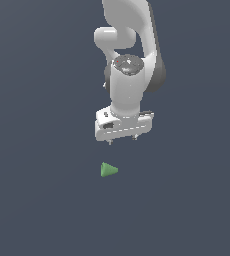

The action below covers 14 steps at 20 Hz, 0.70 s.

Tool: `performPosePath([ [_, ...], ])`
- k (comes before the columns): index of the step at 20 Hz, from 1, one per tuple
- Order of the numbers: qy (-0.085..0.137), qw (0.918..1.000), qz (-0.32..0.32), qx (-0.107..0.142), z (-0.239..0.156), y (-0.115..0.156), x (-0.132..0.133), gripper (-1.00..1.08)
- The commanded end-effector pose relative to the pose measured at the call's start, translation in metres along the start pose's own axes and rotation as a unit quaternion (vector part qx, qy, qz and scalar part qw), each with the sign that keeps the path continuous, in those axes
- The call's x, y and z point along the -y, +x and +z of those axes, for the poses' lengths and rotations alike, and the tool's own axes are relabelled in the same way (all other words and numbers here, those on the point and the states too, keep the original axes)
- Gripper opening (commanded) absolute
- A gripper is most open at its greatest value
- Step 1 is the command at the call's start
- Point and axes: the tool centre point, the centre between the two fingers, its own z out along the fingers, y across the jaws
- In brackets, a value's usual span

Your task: Pick up the object and move it to a goal position.

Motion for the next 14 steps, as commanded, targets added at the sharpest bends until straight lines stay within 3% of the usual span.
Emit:
performPosePath([
  [1,-0.001,0.9997,-0.025,0.002,0.004,0.002,-0.002,1.0],
  [7,-0.001,0.9948,-0.101,0.007,0.017,0.009,-0.009,1.0],
  [14,0.0,0.981,-0.193,0.012,0.033,0.016,-0.018,1.0],
])
